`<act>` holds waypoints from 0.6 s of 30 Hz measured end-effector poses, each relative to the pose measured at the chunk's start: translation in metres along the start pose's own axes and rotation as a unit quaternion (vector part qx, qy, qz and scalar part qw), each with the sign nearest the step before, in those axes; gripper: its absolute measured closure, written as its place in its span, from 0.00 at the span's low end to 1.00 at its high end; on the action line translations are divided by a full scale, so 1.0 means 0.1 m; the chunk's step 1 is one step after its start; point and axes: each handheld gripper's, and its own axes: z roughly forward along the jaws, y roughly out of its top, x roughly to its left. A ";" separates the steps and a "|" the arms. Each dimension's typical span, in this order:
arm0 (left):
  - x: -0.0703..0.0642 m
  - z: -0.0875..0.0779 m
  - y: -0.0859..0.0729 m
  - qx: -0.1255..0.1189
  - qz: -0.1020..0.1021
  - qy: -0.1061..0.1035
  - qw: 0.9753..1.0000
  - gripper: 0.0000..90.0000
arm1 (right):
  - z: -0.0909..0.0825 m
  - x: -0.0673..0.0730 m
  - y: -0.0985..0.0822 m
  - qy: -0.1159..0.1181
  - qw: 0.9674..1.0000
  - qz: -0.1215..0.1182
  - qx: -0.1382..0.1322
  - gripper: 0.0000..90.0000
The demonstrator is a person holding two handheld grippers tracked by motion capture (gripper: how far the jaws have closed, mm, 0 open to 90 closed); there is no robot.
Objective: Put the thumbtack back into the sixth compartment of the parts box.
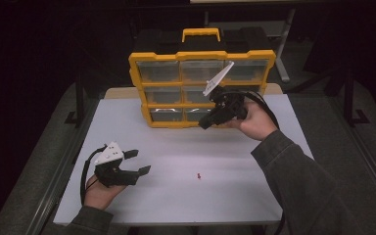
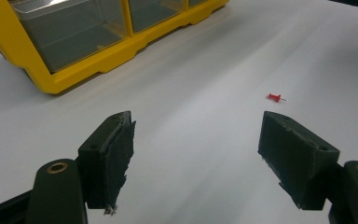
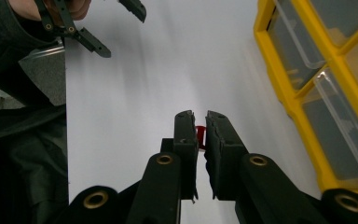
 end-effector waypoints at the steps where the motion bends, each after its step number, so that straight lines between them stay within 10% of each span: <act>1: 0.00 0.00 0.00 0.000 -0.002 0.000 1.000 0.29 | -0.02 -0.01 0.01 -0.002 1.000 -0.001 0.000 0.91; 18: 0.00 0.00 -0.01 -0.001 -0.003 0.001 1.000 0.29 | -0.35 -0.16 0.00 -0.033 0.999 0.021 -0.013 0.91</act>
